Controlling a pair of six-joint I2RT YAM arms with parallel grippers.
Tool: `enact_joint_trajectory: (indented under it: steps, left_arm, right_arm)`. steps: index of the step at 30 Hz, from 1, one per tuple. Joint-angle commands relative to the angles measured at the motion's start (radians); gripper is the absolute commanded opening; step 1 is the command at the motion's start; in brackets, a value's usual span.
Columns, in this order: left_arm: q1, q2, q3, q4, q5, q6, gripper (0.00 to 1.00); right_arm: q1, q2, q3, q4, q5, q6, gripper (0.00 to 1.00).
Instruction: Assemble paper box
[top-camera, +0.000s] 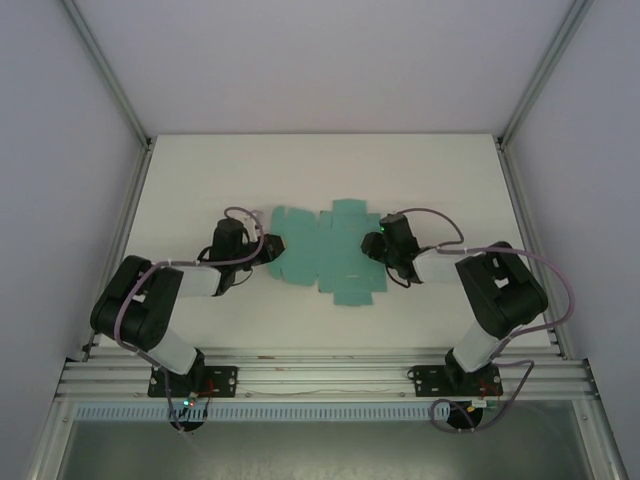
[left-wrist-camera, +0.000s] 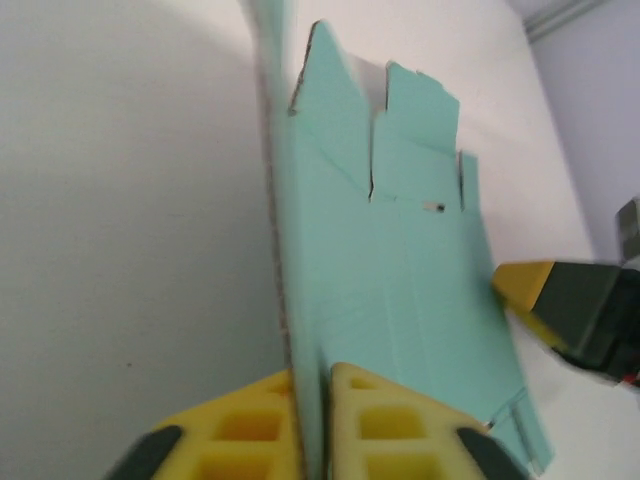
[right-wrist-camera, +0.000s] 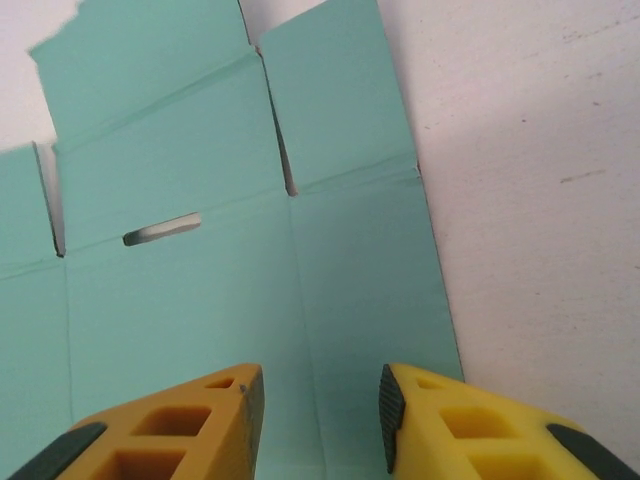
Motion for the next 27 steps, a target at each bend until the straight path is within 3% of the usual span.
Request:
enact_joint_trajectory:
  steps: [1, 4, 9, 14, 20, 24, 27]
  left_arm:
    - [0.006, -0.053, -0.021, 0.101, 0.032, -0.013, 0.00]
    - [0.010, -0.106, -0.016, 0.097, 0.037, -0.020, 0.00]
    - [0.013, -0.219, 0.012, 0.088, 0.066, -0.071, 0.00]
    - [0.027, -0.356, 0.056, 0.010, 0.073, -0.137, 0.00]
    - [0.031, -0.520, 0.098, -0.049, 0.113, -0.180, 0.00]
    - [0.031, -0.597, 0.121, -0.081, 0.137, -0.214, 0.00]
    - [0.031, -0.635, 0.136, -0.119, 0.138, -0.217, 0.00]
  right_arm:
    - [-0.024, -0.034, -0.048, -0.096, -0.066, -0.018, 0.39]
    - [-0.049, -0.116, -0.036, -0.116, -0.101, -0.060, 0.44]
    - [-0.095, -0.296, -0.019, -0.176, -0.157, -0.134, 0.65]
    - [-0.161, -0.494, -0.030, -0.227, -0.245, -0.170, 1.00]
    - [-0.265, -0.661, -0.054, -0.208, -0.425, -0.114, 1.00]
    - [-0.308, -0.667, -0.049, -0.125, -0.586, -0.050, 1.00]
    - [-0.310, -0.639, -0.024, -0.069, -0.697, -0.027, 0.90]
